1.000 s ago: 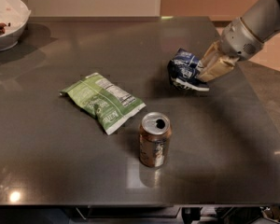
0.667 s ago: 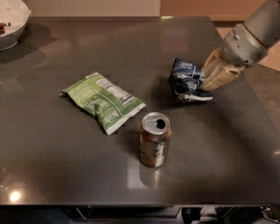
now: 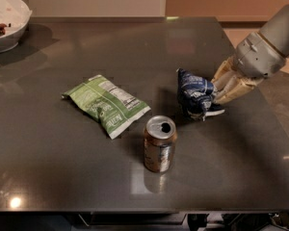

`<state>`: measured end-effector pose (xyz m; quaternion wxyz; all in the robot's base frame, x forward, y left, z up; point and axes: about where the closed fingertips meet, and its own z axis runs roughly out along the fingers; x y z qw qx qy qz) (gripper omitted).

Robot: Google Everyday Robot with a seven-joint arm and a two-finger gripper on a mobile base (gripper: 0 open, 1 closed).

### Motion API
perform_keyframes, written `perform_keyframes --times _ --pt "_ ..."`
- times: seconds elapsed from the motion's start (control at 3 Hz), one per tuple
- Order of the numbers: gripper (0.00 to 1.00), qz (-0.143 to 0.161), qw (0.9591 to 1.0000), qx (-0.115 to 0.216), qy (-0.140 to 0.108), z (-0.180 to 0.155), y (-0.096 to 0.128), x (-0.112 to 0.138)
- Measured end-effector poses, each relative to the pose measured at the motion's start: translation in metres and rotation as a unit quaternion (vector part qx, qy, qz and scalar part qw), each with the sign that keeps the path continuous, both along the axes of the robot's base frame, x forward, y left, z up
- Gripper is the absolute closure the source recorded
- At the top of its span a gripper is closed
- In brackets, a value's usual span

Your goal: Move blue chip bag near orange can

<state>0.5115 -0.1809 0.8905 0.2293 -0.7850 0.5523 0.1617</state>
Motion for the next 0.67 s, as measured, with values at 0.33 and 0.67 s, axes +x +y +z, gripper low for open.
perform_keyframes --times 0.33,0.67 --pt "0.82 0.012 0.9999 0.003 -0.001 -0.001 0.001 -0.016" --pt "0.6 0.022 0.9997 0.006 0.007 -0.007 0.004 -0.03"
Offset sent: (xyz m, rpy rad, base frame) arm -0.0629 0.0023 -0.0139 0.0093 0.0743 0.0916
